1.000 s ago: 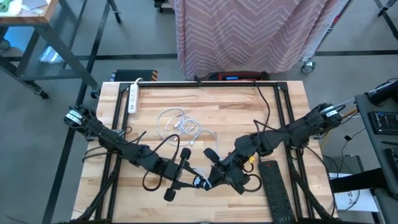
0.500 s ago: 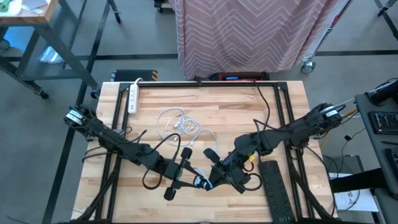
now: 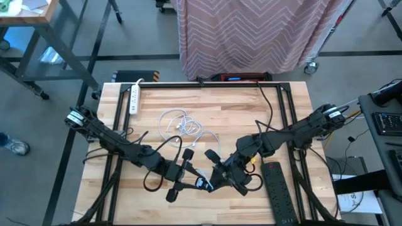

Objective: Plug in charger cables
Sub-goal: Insert the white charger cable into the black charger adapter, then insert the black charger adapter into the right black outlet extension

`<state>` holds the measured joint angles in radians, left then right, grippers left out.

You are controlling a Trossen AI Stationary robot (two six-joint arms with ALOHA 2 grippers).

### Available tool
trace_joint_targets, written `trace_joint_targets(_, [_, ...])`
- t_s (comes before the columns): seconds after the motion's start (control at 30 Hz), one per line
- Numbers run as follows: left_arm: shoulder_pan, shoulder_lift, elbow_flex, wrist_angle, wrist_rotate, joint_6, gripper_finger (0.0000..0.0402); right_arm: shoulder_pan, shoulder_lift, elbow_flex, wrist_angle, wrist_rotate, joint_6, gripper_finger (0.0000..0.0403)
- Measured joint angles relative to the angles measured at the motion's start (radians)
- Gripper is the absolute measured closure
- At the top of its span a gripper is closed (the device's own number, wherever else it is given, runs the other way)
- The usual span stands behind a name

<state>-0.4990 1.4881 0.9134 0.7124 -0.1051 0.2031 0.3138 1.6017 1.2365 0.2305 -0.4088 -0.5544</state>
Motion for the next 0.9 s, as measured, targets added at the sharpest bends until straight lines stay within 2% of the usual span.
trace_joint_targets(0.13, [-0.004, -0.001, 0.000, -0.006, -0.051, 0.002, 0.0267, 0.000, -0.007, -0.002, -0.006, 0.012, 0.063, 0.0342])
trace_joint_targets(0.3, [-0.033, -0.009, 0.001, -0.007, -0.106, 0.032, 0.0268, 0.003, -0.045, -0.002, -0.030, 0.043, 0.169, 0.0280])
trace_joint_targets(0.43, [-0.079, -0.013, 0.005, -0.029, -0.323, 0.073, 0.0268, 0.004, -0.080, -0.003, -0.105, 0.079, 0.138, 0.0223])
trace_joint_targets(0.57, [-0.119, -0.013, 0.004, -0.087, -0.572, 0.107, 0.0268, 0.005, -0.089, -0.003, -0.172, 0.210, 0.125, 0.0183])
trace_joint_targets(0.63, [-0.127, -0.008, 0.004, -0.104, -0.629, 0.107, 0.0268, 0.007, -0.090, -0.003, -0.182, 0.279, 0.125, 0.0171])
trace_joint_targets(0.73, [-0.128, 0.008, -0.003, -0.112, -0.652, 0.096, 0.0268, 0.007, -0.090, -0.004, -0.184, 0.342, 0.143, 0.0163])
trace_joint_targets(0.83, [-0.129, 0.036, -0.011, -0.118, -0.690, 0.102, 0.0268, 0.003, -0.090, -0.005, -0.188, 0.396, 0.160, 0.0168])
trace_joint_targets(0.9, [-0.125, 0.057, -0.012, -0.115, -0.691, 0.101, 0.0268, 0.005, -0.092, -0.005, -0.195, 0.426, 0.231, 0.0176])
